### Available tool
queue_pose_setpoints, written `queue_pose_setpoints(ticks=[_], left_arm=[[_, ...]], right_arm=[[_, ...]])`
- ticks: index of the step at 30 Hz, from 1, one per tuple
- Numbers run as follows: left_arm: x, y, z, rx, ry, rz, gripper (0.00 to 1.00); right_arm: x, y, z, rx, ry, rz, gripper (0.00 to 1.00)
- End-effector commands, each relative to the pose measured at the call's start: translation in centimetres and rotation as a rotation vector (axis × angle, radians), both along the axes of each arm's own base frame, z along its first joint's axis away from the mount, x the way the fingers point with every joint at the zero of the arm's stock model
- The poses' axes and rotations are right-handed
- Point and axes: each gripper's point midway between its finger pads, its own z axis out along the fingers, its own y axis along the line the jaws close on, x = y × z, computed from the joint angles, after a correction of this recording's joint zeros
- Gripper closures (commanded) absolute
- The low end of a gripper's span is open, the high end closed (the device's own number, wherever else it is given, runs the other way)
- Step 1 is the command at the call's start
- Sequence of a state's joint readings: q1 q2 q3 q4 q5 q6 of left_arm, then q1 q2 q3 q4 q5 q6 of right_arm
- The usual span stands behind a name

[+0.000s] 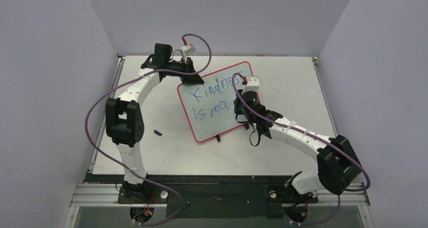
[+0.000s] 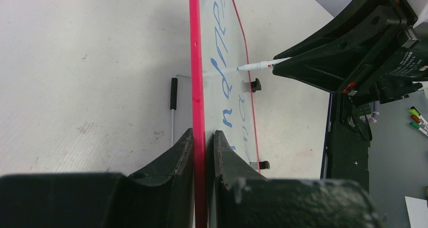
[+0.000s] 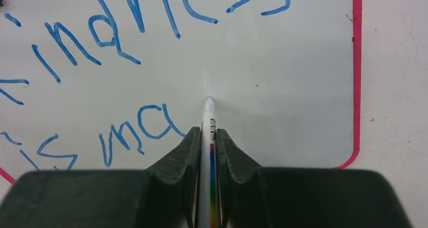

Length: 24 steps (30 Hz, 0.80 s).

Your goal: Write a sentence on the whiteboard

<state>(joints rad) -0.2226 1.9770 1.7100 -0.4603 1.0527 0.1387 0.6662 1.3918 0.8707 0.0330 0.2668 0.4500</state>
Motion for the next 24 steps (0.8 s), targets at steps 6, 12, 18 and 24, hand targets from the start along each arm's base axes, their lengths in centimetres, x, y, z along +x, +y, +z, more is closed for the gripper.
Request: queue_pose_setpoints(ticks=[6, 12, 18, 24], left_arm=[[0.2, -0.7, 0.6, 0.002, -0.111, -0.042, 1.0], [0.2, -0.7, 0.6, 0.002, -0.112, -0.043, 1.0], [0.2, -0.7, 0.5, 0.002, -0.11, -0.043, 1.0], [0.2, -0.7, 0.6, 0.002, -0.112, -0.043, 1.0]], right_arm=[[1.9, 2.0, 2.3, 0.066, -0.053, 0.037, 1.0], [1.7, 2.5, 1.8, 0.067, -0.037, 0.064, 1.0], [1.1, 3.0, 1.0, 0.073, -0.013, 0.092, 1.0], [-0.2, 3.0, -0.4, 0.072, 0.019, 0.109, 1.0]])
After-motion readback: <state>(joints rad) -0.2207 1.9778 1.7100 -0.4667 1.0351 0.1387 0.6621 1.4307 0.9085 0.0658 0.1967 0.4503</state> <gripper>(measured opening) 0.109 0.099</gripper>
